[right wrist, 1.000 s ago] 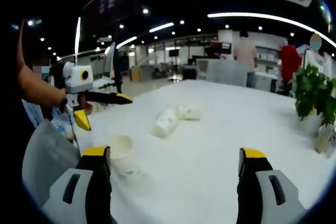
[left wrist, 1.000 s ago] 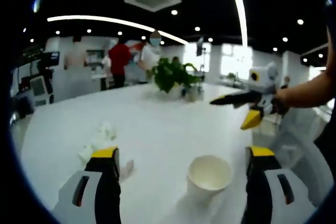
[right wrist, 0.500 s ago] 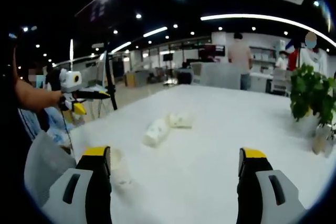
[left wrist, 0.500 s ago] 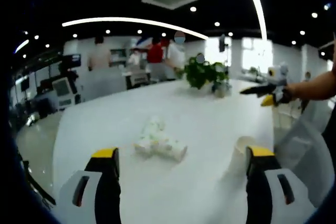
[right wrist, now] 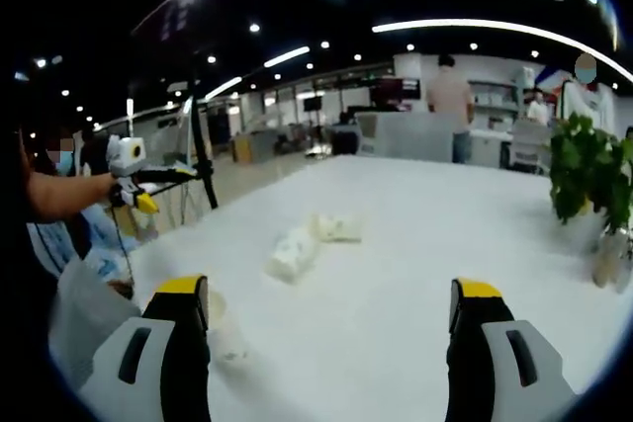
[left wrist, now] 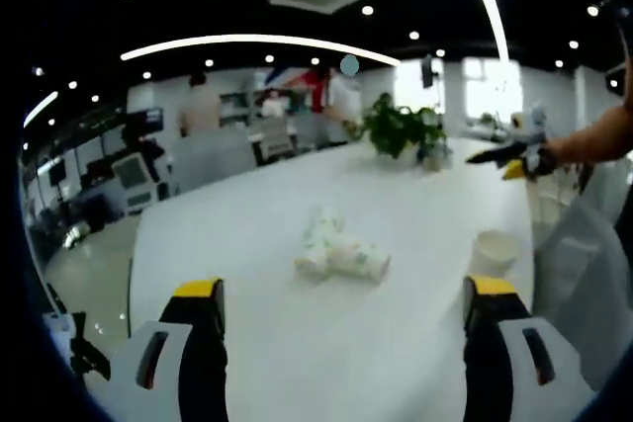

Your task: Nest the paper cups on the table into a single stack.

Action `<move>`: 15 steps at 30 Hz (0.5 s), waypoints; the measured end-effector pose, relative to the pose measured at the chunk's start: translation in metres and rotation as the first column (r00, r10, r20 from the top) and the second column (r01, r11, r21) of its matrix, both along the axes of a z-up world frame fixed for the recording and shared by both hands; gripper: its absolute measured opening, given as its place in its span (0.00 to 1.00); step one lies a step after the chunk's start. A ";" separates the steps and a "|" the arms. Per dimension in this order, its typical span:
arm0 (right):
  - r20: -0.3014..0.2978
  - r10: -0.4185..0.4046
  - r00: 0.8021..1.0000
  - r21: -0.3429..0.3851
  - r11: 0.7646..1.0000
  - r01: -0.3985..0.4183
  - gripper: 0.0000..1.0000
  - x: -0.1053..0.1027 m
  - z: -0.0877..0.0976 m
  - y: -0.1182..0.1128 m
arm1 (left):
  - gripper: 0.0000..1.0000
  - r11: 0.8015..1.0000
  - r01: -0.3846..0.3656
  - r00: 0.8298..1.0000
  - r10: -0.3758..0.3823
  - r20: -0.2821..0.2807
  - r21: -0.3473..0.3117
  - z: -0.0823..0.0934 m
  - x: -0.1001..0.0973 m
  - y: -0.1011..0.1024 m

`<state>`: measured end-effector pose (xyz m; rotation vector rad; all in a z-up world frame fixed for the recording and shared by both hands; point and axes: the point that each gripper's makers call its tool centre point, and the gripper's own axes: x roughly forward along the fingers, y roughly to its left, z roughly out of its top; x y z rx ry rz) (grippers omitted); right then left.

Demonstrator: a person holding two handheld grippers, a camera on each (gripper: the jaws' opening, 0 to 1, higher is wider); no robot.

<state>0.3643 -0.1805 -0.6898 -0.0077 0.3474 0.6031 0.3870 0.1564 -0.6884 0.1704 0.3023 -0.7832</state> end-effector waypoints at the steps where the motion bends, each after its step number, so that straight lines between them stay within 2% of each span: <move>1: 0.005 -0.003 1.000 0.001 1.000 0.003 1.00 0.002 0.002 0.000 | 0.99 1.000 -0.001 1.000 0.001 0.000 -0.002 -0.001 0.000 0.002; 7: 0.006 -0.017 1.000 -0.018 1.000 0.017 1.00 0.011 0.005 0.002 | 0.99 1.000 0.001 1.000 0.000 -0.013 0.029 -0.014 0.001 0.011; 15: -0.017 0.017 1.000 -0.060 0.998 -0.018 1.00 0.022 0.007 0.012 | 0.99 0.999 -0.016 1.000 0.017 -0.017 0.044 -0.014 0.008 0.022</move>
